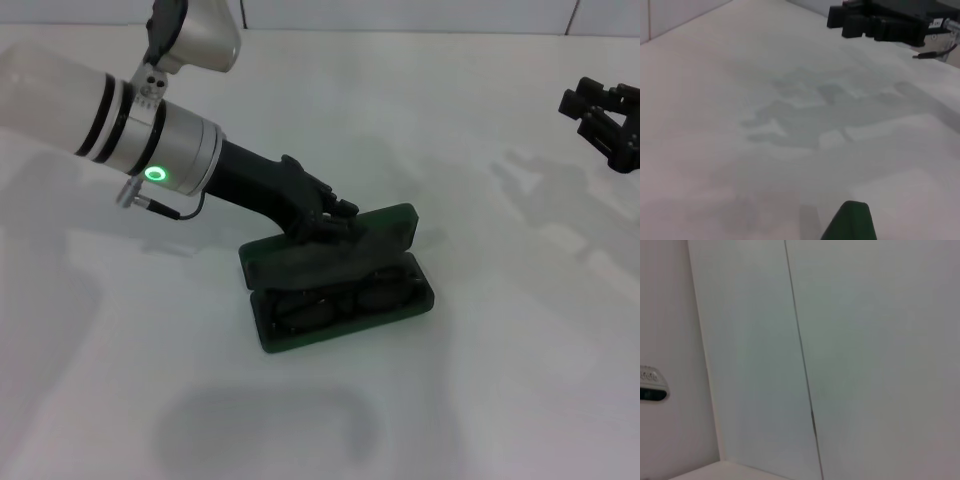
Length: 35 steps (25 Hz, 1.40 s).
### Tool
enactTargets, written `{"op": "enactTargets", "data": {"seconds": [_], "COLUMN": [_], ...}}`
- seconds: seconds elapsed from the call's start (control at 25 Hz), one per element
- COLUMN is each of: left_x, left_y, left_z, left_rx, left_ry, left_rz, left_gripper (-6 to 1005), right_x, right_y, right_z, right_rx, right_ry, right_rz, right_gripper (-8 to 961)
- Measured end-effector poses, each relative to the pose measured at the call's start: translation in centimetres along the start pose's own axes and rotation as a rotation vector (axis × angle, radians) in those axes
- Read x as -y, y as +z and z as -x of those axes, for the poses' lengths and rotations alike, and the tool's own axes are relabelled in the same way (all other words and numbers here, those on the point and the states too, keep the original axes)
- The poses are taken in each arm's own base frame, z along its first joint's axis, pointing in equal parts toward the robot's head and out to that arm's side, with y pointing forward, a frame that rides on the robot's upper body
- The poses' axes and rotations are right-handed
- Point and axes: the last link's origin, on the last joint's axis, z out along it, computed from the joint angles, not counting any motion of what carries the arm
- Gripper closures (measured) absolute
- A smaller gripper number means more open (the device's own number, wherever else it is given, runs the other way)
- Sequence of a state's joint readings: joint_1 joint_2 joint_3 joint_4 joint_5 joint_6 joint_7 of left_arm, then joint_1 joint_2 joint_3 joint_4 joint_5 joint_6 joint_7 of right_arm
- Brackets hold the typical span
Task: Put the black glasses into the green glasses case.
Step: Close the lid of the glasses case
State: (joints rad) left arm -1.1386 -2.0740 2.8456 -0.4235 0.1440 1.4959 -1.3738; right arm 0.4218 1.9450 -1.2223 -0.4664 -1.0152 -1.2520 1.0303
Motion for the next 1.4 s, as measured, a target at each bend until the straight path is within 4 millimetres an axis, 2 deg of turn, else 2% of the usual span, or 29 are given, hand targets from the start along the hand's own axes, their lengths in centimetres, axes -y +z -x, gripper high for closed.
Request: {"op": "enactTargets", "data": {"seconds": [0.16, 0.4, 0.6, 0.88, 1.08, 1.4], "left_x": [0.1, 1.3, 1.9, 1.8, 1.2, 1.3], "left_y": [0.1, -0.5, 0.0, 0.4, 1.3, 1.3], "left_z": [-0.5, -3.5, -4.2, -5.1, -5.7, -5.9], "left_rx": [-0.001, -0.081, -0.065, -0.042, 0.002, 0.022], "left_ry": [0.018, 0.18, 0.378, 0.502, 0.541, 0.54], "left_rz": [-0.004, -0.081, -0.136, -0.127, -0.078, -0.081], "left_gripper": [620, 784, 780, 773, 769, 761], "right_x": [0.0, 0.0, -0.2, -0.5, -0.4, -0.3], "right_y": [-0.2, -0.4, -0.3, -0.3, -0.6, -0.5], "right_z": [-0.1, -0.1, -0.3, -0.8, -1.0, -0.8], "right_rx": [0.002, 0.004, 0.005, 0.0, -0.007, -0.009], "right_ry": [0.003, 0.004, -0.001, -0.004, -0.003, -0.008], "right_rz": [-0.006, -0.01, -0.005, -0.011, -0.019, -0.02], "right_gripper": [720, 720, 721, 720, 720, 721]}}
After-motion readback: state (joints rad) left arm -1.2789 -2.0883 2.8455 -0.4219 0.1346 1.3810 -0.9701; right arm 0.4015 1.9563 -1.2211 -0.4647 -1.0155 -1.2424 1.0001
